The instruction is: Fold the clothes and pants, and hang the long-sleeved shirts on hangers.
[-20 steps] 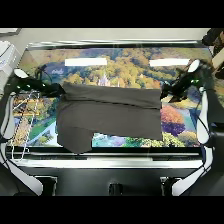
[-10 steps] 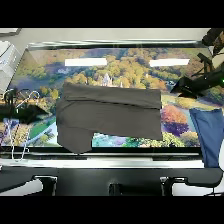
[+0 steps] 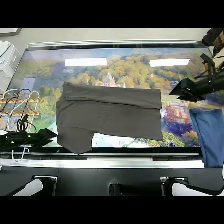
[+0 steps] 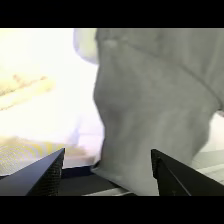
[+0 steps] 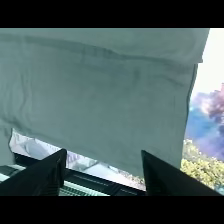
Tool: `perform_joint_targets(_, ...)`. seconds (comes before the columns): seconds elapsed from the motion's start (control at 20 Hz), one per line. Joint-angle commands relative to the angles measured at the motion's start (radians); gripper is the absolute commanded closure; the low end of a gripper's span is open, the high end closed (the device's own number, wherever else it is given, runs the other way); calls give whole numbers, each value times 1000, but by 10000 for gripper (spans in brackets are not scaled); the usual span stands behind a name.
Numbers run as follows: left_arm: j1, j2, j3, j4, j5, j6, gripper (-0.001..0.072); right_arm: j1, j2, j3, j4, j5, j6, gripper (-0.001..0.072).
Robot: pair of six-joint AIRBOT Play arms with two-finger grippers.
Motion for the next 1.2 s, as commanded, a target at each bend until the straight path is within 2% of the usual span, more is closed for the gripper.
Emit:
perform_joint_targets(0.0, 3, 6, -51, -58, 30, 57, 102, -1, 13, -3, 8, 11, 11, 172)
perform_joint_targets(0.4, -47, -5, -91, -95, -27, 48, 122, -1, 13, -3, 8, 2, 14, 173)
perform_joint_targets(0.45, -47, -5, -92, -96, -28, 48, 250, -1, 13, -3, 8, 8, 13, 173)
perform_joint_targets(0.5, -47, -4, -92, -96, -28, 48, 491, -1, 13, -3, 5, 23, 5, 173)
perform_joint_targets(0.55, -47, -4, -92, -96, -27, 49, 679, -1, 13, -3, 1, 37, 3, 174)
perform_joint_targets(0.8, -47, -4, -92, -96, -27, 49, 690, -10, 13, -59, -39, 49, -25, 177)
perform_joint_targets(1.15, -47, -4, -92, -96, -39, 49, 690, -212, 13, -509, -9, 22, -76, 176)
